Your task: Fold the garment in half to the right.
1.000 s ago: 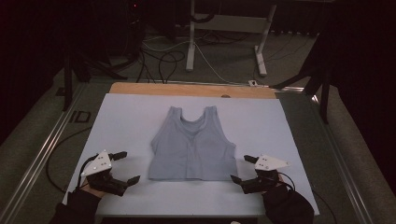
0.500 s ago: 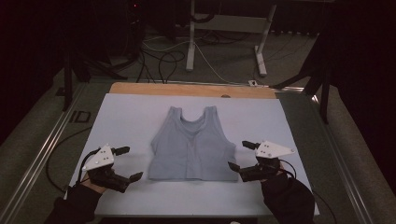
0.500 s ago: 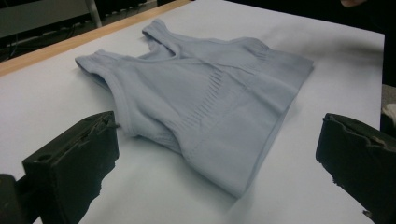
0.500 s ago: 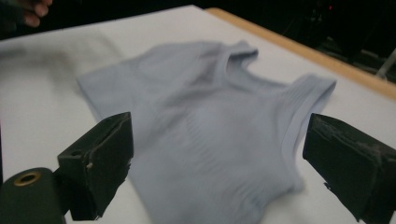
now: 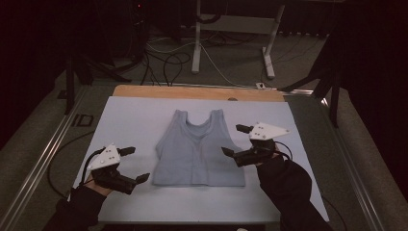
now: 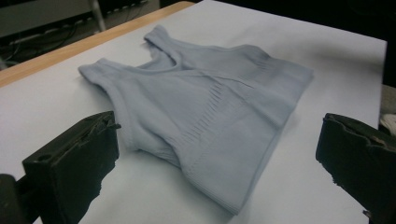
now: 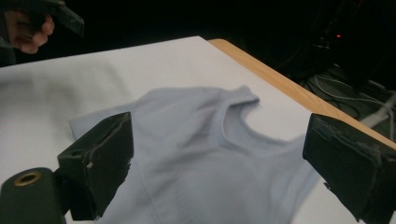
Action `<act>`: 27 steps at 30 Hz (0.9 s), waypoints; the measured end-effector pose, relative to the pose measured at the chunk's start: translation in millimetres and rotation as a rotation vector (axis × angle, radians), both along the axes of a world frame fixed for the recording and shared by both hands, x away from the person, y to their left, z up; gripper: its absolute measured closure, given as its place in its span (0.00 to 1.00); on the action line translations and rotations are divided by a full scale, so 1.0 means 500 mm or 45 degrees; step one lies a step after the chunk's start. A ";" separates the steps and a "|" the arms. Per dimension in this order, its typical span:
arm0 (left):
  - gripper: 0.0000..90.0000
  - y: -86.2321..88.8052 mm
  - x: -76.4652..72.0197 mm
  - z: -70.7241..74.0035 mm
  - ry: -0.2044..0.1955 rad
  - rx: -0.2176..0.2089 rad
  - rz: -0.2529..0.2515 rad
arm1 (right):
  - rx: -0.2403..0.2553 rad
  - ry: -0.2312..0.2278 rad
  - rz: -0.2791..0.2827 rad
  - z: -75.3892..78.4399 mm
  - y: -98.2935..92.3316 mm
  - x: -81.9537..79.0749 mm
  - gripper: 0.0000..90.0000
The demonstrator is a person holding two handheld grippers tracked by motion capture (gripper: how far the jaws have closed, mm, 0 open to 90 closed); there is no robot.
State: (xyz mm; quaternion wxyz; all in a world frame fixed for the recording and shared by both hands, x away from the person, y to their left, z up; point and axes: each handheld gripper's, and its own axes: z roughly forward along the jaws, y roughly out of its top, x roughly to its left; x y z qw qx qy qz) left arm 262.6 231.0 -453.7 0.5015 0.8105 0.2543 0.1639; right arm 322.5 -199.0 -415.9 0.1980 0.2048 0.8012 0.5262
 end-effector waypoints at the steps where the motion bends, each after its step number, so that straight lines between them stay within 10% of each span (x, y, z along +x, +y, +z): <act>1: 0.01 -0.002 0.001 0.001 0.003 0.012 0.012 | -0.004 -0.004 0.010 0.002 0.008 0.007 0.10; 15: 0.01 -0.022 0.006 0.001 0.062 0.030 0.082 | -0.013 0.018 0.094 0.007 0.106 0.083 0.10; 27: 0.01 -0.051 0.009 -0.019 0.054 0.010 0.011 | -0.003 0.056 0.127 -0.007 0.182 0.138 0.10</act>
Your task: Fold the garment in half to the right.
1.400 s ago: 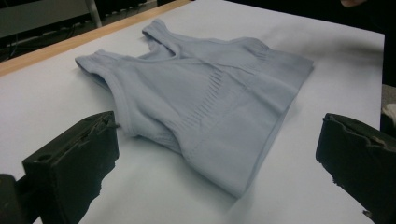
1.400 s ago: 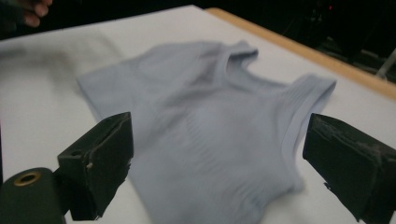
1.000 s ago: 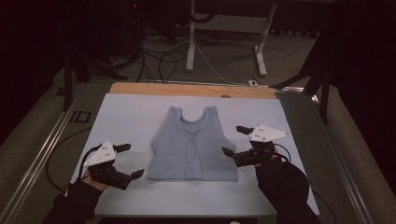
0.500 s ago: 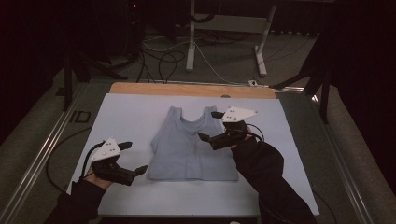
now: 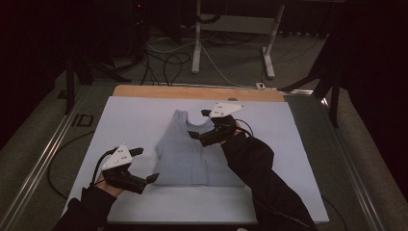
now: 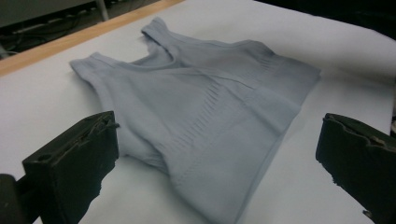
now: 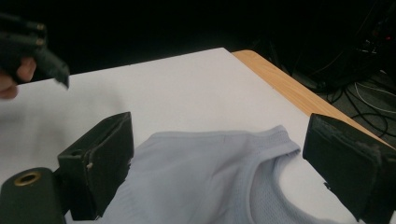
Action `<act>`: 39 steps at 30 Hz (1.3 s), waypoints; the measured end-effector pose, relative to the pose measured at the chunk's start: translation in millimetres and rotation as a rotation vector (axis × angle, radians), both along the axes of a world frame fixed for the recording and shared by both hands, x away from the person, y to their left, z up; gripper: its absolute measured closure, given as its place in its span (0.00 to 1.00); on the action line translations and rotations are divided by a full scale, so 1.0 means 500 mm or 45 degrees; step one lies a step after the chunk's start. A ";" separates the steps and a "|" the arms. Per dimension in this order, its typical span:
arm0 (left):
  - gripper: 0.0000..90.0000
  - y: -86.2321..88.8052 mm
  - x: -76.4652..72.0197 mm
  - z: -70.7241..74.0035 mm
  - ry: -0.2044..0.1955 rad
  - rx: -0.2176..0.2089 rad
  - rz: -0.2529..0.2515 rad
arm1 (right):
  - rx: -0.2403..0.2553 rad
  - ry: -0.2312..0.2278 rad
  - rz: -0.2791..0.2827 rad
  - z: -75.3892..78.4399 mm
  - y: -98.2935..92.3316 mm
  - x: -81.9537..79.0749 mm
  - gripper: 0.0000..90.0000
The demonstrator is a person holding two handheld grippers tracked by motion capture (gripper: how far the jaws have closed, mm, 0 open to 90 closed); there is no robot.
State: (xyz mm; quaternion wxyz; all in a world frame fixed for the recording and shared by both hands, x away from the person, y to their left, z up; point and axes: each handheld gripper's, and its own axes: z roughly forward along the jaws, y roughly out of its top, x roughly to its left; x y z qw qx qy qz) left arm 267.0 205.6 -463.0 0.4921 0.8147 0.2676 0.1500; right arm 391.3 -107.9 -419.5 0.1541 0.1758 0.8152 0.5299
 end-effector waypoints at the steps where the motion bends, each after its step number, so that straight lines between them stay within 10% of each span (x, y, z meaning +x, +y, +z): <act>1: 0.01 -0.003 0.001 -0.003 0.009 0.004 -0.003 | -0.001 0.001 -0.001 -0.001 0.006 0.005 0.10; 13: 0.01 -0.025 0.016 -0.046 0.048 0.056 0.028 | -0.008 0.037 -0.008 -0.028 0.065 0.075 0.10; 32: 0.03 -0.041 0.043 -0.112 0.247 0.222 0.081 | -0.057 0.088 -0.025 -0.073 0.104 0.120 0.10; 39: 0.20 -0.053 0.043 -0.125 0.299 0.294 0.093 | -0.063 0.094 -0.024 -0.081 0.108 0.125 0.10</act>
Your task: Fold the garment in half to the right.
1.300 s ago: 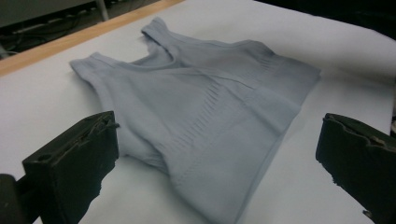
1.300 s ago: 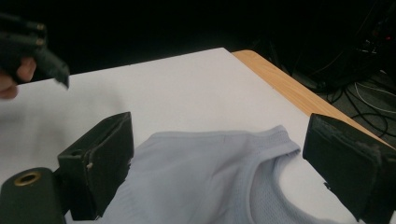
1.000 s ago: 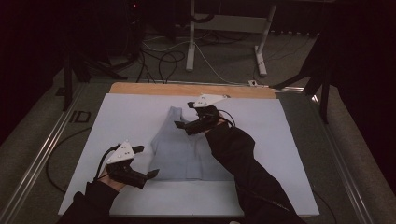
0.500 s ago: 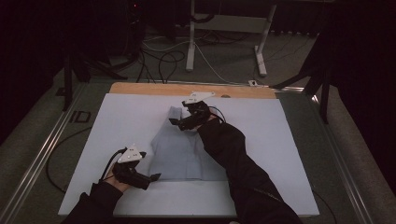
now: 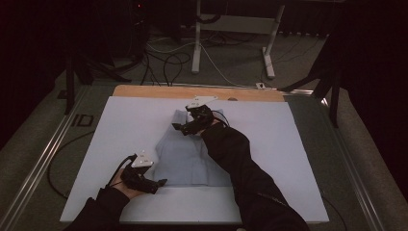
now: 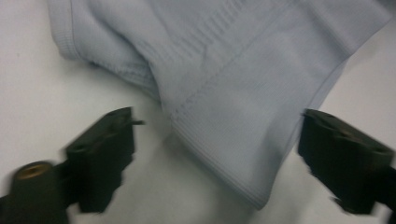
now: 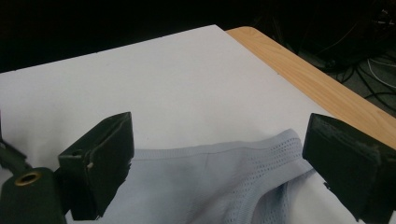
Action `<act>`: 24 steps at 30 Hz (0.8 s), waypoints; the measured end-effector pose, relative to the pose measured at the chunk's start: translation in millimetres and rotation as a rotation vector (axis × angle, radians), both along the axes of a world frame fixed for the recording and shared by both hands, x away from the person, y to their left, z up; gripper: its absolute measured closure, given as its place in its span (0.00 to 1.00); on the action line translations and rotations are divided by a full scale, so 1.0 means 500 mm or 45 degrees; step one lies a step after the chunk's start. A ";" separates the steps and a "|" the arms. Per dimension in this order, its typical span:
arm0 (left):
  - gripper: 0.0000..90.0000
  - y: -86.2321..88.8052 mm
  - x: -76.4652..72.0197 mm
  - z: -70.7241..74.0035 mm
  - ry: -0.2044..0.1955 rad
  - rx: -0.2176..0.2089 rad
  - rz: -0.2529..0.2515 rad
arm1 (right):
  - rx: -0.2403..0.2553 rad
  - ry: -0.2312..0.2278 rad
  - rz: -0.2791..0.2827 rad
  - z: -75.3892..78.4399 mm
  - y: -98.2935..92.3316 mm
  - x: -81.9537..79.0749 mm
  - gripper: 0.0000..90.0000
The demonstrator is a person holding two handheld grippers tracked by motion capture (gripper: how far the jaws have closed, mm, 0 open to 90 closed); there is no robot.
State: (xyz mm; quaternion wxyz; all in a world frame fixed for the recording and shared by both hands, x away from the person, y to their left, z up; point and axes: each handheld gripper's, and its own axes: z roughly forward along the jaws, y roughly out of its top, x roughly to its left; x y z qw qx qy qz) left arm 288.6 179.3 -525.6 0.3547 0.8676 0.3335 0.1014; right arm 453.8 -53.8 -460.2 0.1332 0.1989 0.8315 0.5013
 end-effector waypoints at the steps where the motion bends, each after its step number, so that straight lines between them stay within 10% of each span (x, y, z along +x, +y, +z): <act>1: 0.23 -0.001 0.000 -0.001 0.005 0.010 0.000 | -0.005 0.004 0.000 0.000 0.001 -0.001 0.10; 24: 0.90 -0.042 -0.018 0.004 0.051 0.075 -0.080 | -0.008 0.005 0.010 0.001 0.009 0.008 0.10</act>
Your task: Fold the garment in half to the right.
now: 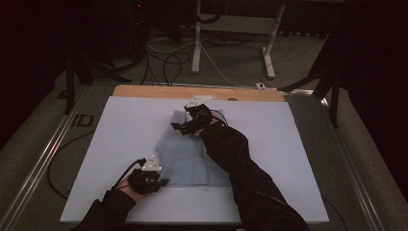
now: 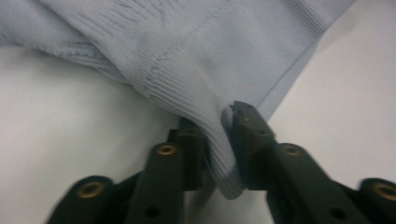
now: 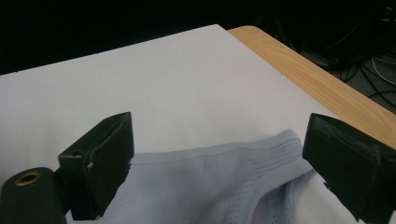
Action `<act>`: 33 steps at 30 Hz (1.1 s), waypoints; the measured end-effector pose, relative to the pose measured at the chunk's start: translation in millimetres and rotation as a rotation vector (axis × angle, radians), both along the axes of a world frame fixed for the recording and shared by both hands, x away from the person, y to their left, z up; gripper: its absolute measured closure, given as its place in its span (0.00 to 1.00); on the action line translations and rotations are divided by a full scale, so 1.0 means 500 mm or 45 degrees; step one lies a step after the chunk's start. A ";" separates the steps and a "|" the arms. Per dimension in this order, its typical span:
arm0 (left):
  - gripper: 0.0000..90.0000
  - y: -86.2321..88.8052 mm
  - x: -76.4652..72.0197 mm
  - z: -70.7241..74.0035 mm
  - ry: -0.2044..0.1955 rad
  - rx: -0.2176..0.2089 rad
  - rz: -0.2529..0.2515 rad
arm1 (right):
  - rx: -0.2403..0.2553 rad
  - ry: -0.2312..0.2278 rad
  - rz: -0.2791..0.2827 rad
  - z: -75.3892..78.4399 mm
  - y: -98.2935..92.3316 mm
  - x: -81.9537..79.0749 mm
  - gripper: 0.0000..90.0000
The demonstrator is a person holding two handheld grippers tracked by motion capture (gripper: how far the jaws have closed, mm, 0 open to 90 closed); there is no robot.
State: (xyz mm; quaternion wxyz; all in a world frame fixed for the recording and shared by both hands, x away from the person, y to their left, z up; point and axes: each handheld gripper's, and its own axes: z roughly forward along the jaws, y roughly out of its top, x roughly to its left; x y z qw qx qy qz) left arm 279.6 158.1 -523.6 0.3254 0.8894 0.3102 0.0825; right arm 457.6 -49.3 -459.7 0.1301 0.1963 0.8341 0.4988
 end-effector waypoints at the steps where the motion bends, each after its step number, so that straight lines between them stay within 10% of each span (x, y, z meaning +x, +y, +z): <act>1: 0.91 -0.001 0.000 0.001 -0.003 0.000 -0.001 | -0.003 -0.001 0.002 0.000 0.001 0.002 0.10; 26: 0.95 0.010 0.000 0.016 -0.039 -0.111 0.006 | -0.008 0.134 -0.209 -0.022 0.060 0.114 0.10; 33: 0.95 0.011 0.000 0.015 -0.038 -0.119 0.014 | -0.131 0.163 -0.292 -0.046 0.084 0.136 0.23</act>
